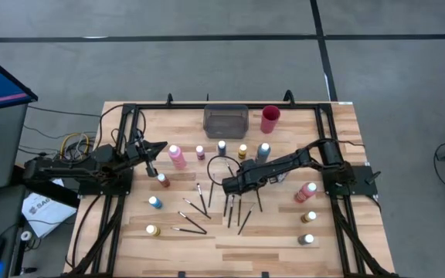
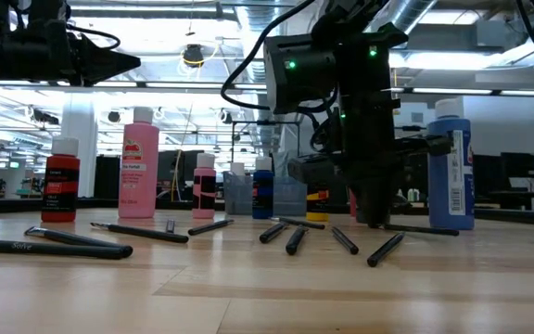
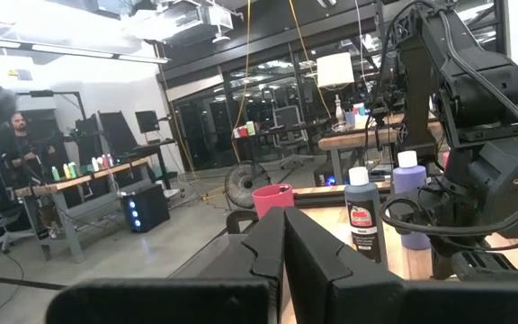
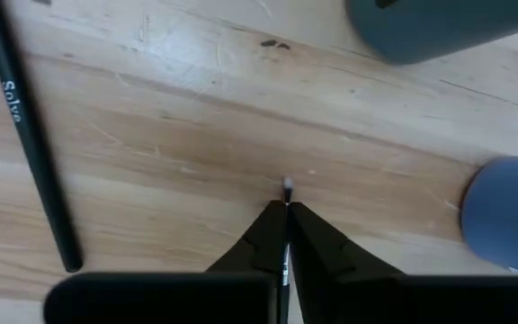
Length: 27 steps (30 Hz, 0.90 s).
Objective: Pick & Place Paint Supplies
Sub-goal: Put the black paintbrush into the red cup
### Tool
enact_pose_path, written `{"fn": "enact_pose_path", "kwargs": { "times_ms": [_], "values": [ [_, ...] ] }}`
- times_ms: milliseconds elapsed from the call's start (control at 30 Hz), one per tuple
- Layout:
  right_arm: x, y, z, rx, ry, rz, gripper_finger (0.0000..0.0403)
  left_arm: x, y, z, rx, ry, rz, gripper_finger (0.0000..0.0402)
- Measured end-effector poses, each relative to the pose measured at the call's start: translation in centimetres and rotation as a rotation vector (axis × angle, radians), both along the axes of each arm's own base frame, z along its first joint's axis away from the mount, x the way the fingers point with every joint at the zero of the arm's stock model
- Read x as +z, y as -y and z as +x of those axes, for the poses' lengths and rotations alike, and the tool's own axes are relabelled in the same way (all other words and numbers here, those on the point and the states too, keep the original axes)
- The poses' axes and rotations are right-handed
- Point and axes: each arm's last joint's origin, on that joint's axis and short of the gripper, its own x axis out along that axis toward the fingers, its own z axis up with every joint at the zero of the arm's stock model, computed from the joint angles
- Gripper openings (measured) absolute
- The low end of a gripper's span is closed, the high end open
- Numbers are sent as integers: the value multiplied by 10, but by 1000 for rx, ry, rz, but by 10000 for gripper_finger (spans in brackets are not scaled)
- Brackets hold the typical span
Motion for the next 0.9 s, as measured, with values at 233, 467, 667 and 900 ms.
{"fn": "enact_pose_path", "kwargs": {
  "times_ms": [233,467,667,900],
  "values": [
    [10,0,-1,-20,41,-4,2,0,0,0,0,2,0,3],
    [33,-4,-3,-23,126,-43,0,1,0,0,0,6,0,3],
    [53,-13,-9,-25,194,-86,0,1,0,0,0,6,0,3],
    [92,-19,-20,-20,331,-153,0,1,0,0,0,6,0,3]
  ]
}}
